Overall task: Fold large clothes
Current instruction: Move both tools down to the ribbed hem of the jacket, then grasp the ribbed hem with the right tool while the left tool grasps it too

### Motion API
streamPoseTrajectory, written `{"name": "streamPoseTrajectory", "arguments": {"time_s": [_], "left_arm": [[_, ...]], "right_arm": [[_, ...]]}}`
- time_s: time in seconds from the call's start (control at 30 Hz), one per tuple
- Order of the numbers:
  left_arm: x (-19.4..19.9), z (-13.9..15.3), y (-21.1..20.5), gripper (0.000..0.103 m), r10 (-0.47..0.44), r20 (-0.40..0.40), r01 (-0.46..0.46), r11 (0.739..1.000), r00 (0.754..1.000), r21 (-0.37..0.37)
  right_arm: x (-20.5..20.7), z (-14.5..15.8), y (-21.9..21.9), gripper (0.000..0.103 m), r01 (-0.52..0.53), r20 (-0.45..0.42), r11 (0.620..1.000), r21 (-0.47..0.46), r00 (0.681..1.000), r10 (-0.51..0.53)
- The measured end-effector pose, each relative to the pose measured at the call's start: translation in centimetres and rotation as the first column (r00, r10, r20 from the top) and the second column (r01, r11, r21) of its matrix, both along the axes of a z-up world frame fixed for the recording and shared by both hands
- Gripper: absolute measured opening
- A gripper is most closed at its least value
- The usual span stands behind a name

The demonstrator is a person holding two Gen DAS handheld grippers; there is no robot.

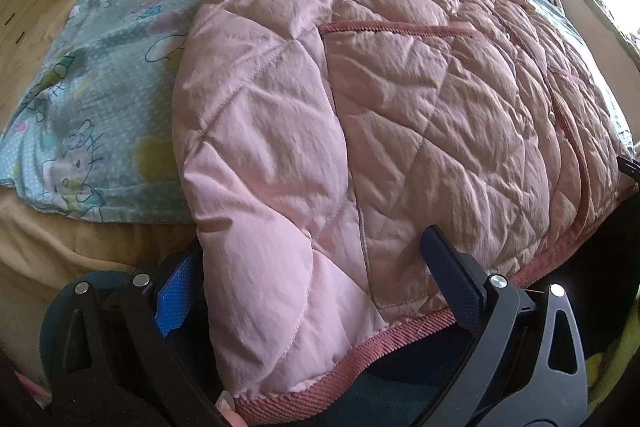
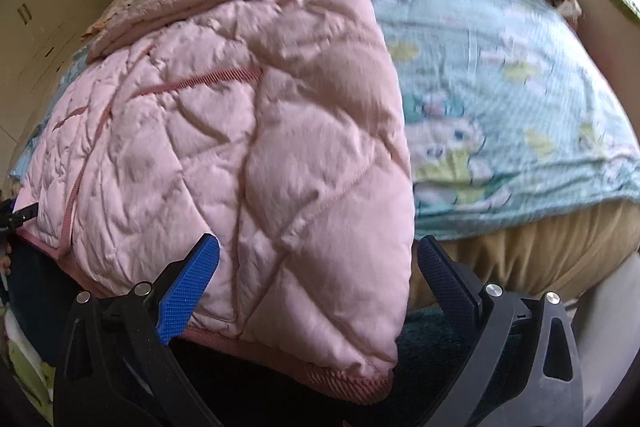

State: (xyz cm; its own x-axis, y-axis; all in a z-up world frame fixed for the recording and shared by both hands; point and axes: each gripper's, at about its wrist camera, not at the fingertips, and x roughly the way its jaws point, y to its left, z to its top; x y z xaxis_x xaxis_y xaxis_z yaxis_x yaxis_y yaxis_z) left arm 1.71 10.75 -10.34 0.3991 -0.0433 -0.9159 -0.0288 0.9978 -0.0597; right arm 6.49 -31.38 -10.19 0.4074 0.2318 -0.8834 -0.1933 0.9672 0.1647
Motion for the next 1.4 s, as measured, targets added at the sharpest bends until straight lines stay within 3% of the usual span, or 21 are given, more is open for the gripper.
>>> {"name": "streamPoseTrajectory", "arguments": {"time_s": [0.1, 0.3, 0.33, 0.37, 0.43, 0.5, 0.57, 0.6, 0.67, 0.7, 0.87, 1.03, 1.4], "left_arm": [[0.0, -0.2, -0.2, 0.093, -0.025, -0.021, 0.025, 1.0, 0.999, 0.009], [-0.3, -0.3, -0.5, 0.094, -0.054, -0.027, 0.055, 0.998, 0.998, 0.032], [-0.3, -0.3, -0.6, 0.093, -0.053, -0.025, 0.054, 0.998, 0.998, 0.036], [-0.3, -0.3, -0.6, 0.091, -0.053, -0.021, 0.054, 0.998, 0.998, 0.041], [-0.5, -0.3, -1.0, 0.086, -0.066, -0.006, 0.066, 0.996, 0.998, 0.067], [-0.7, -0.1, -1.4, 0.079, -0.079, 0.009, 0.077, 0.993, 0.997, 0.089], [-0.9, 0.3, -1.7, 0.061, -0.088, 0.035, 0.084, 0.99, 0.996, 0.109], [-1.0, 0.7, -1.9, 0.053, -0.097, 0.055, 0.089, 0.987, 0.994, 0.132], [-1.3, 1.8, -2.4, 0.02, -0.128, 0.102, 0.107, 0.976, 0.986, 0.19], [-1.4, 2.5, -2.4, 0.02, -0.137, 0.128, 0.107, 0.971, 0.982, 0.213], [-0.8, 4.6, -1.7, 0.012, -0.113, 0.183, 0.085, 0.985, 0.977, 0.15], [0.3, 7.1, -1.2, 0.011, -0.07, 0.263, 0.053, 0.996, 0.962, 0.068], [2.8, 10.6, 0.1, 0.011, 0.029, 0.378, -0.006, 0.998, 0.925, -0.062]], "right_arm": [[0.2, -0.6, -0.3, 0.099, -0.006, -0.051, 1.0, 0.005, 0.999, 0.007], [-0.3, -0.7, 0.2, 0.099, -0.028, -0.044, 0.999, -0.028, 0.999, 0.026], [-0.4, -0.7, 0.3, 0.096, -0.034, -0.042, 0.999, -0.023, 0.999, 0.033], [-0.6, -0.6, 0.4, 0.085, -0.052, -0.033, 0.999, -0.009, 0.998, 0.052], [-1.2, -0.4, 0.8, 0.079, -0.072, -0.01, 0.997, 0.007, 0.997, 0.072], [-1.5, -0.1, 0.7, 0.067, -0.075, 0.014, 0.997, 0.025, 0.997, 0.075], [-1.9, 0.6, 0.3, 0.046, -0.08, 0.051, 0.995, 0.052, 0.996, 0.077], [-2.1, 1.0, 0.0, 0.041, -0.085, 0.069, 0.995, 0.05, 0.994, 0.082], [-2.7, 2.1, -0.2, 0.033, -0.123, 0.131, 0.991, 0.05, 0.985, 0.116], [-3.0, 2.7, -0.2, 0.032, -0.137, 0.16, 0.989, 0.055, 0.979, 0.127], [-3.1, 5.1, 0.0, 0.026, -0.153, 0.254, 0.985, 0.084, 0.959, 0.127], [-2.3, 7.9, -0.8, 0.024, -0.15, 0.339, 0.973, 0.173, 0.937, 0.084], [0.9, 12.0, -0.6, 0.023, -0.162, 0.388, 0.956, 0.245, 0.92, 0.056]]}}
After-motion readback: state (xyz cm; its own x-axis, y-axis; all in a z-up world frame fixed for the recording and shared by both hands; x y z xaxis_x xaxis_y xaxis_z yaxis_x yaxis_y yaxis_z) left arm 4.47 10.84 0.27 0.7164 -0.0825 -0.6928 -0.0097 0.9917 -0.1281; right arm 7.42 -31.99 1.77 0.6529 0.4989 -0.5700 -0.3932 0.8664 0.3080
